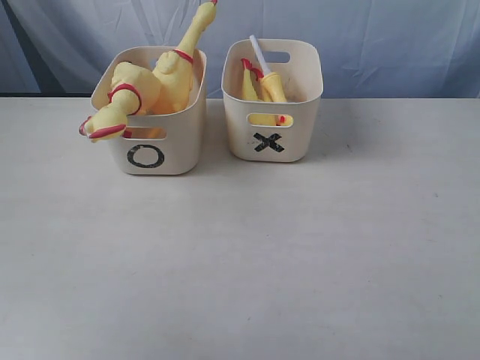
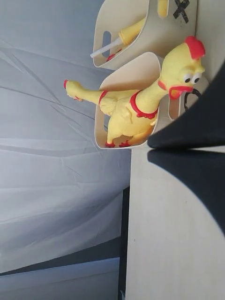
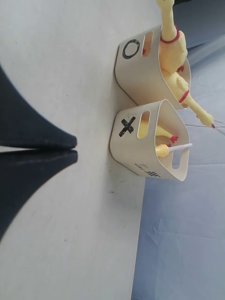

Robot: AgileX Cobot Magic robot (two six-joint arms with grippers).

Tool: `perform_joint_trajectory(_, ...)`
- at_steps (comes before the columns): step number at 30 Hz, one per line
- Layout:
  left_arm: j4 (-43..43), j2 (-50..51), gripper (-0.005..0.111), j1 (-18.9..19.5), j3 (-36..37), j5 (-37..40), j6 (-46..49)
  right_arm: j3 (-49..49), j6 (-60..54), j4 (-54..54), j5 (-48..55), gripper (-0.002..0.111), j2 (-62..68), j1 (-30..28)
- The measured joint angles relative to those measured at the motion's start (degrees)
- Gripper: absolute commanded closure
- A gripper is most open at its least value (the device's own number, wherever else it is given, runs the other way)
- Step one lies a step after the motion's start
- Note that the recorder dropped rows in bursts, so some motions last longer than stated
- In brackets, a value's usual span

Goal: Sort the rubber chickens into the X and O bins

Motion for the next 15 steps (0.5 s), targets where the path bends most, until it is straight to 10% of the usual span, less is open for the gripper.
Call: perform_joint_trajectory(15, 1.25, -4.87, 0.106, -3.27, 0.0, -0.12, 0.0, 0.0, 0.0, 1.09, 0.0, 0.108, 0.0, -5.21)
